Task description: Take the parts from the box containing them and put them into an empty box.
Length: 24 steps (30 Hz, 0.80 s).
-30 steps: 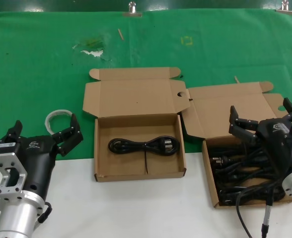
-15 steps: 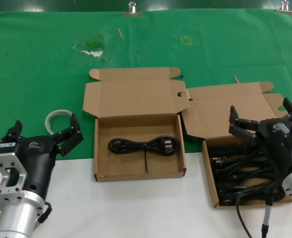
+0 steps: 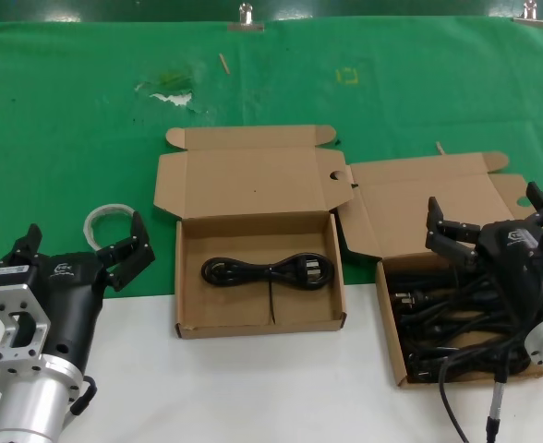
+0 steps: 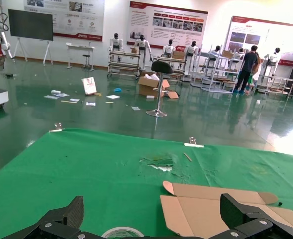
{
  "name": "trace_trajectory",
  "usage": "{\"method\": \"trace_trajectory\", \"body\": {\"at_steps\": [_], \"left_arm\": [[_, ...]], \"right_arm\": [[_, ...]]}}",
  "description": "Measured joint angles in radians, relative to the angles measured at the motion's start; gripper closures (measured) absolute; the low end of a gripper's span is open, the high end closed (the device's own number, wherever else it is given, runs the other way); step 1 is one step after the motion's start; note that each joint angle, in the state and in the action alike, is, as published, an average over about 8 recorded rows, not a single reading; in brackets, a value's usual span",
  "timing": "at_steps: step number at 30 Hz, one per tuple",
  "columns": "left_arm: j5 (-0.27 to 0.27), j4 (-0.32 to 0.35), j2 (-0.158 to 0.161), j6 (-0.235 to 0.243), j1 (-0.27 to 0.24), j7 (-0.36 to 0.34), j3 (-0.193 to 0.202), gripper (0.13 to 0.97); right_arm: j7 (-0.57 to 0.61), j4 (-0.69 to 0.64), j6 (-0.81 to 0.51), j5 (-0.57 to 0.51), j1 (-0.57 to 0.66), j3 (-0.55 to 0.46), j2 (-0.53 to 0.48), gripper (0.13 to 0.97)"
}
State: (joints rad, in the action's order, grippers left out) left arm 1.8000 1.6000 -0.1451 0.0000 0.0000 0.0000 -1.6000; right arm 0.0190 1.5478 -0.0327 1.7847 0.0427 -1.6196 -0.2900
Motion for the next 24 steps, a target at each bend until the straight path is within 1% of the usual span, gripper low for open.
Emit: {"method": "trace_trajectory", "body": {"at_steps": [24], "left_arm": [[0.0, 0.0, 0.0, 0.0, 0.0, 0.0, 0.0, 0.132]], "right_arm": [[0.0, 0.0, 0.0, 0.0, 0.0, 0.0, 0.0, 0.129]]}}
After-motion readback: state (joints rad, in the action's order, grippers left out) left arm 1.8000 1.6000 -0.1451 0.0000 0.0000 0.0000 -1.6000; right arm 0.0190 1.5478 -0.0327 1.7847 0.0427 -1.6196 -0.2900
